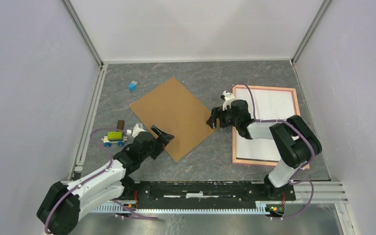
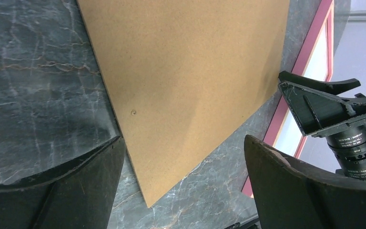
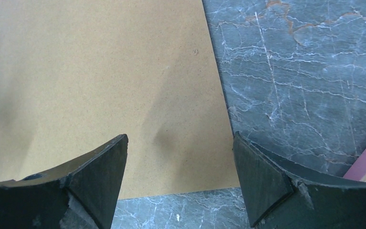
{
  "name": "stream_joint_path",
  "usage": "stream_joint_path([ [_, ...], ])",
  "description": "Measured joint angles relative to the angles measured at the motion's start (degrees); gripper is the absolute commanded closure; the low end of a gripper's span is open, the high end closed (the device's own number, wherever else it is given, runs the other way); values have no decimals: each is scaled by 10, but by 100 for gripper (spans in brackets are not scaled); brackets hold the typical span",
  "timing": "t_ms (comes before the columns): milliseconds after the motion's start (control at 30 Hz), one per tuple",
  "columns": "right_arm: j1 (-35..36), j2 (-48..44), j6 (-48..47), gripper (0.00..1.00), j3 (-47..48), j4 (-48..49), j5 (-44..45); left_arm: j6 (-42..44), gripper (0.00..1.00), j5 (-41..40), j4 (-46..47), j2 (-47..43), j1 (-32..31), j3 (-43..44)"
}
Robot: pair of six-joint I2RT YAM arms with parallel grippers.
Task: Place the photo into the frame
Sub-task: Turn over the photo frame item at the center of the board.
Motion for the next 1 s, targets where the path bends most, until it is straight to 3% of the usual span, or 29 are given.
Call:
stream_joint_path([
  [133, 1, 0, 1, 13, 0, -1, -6, -2, 0, -11, -14, -33, 0, -15],
  [400, 1, 1, 1, 13, 2, -3, -14, -6, 0, -44, -13, -10, -2, -10],
  [700, 1, 5, 0, 14, 6, -3, -14, -14, 1, -94, 82, 69, 5, -11],
  [900, -7, 12, -6, 14, 12, 1, -5, -13, 17, -80, 225, 109, 26, -46],
  [1000, -9, 14, -10, 14, 12, 5, -3, -7, 21, -55, 242, 99, 28, -59],
])
